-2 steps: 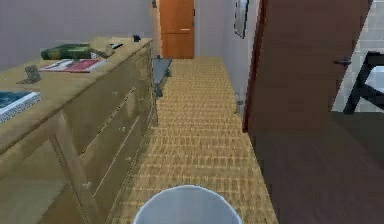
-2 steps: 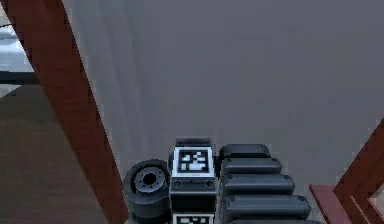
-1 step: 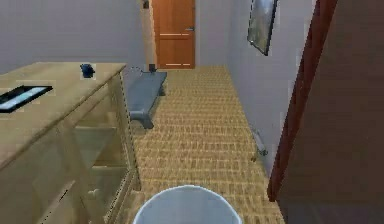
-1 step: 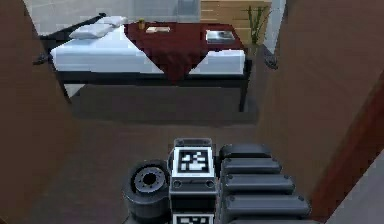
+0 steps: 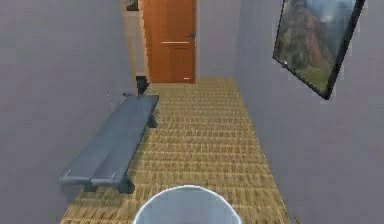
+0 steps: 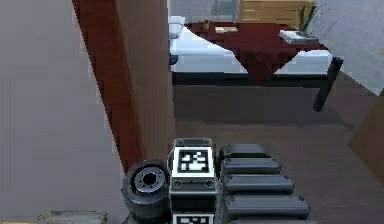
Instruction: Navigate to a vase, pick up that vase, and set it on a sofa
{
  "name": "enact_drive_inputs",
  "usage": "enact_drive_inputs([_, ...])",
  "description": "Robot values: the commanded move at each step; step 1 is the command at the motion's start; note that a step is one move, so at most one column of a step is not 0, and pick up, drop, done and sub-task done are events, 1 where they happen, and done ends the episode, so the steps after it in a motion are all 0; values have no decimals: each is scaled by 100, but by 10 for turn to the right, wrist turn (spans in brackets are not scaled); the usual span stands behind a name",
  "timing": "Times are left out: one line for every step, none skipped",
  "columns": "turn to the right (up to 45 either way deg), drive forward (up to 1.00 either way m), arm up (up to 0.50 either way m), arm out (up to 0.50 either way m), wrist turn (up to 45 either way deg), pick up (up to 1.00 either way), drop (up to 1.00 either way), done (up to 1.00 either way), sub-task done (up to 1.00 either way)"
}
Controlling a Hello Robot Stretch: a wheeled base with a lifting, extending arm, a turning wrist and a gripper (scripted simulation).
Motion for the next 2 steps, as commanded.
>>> enact_drive_inputs([0, 100, 0, 0, 0, 0, 0, 0, 0])
enact_drive_inputs([0, 100, 0, 0, 0, 0, 0, 0, 0])
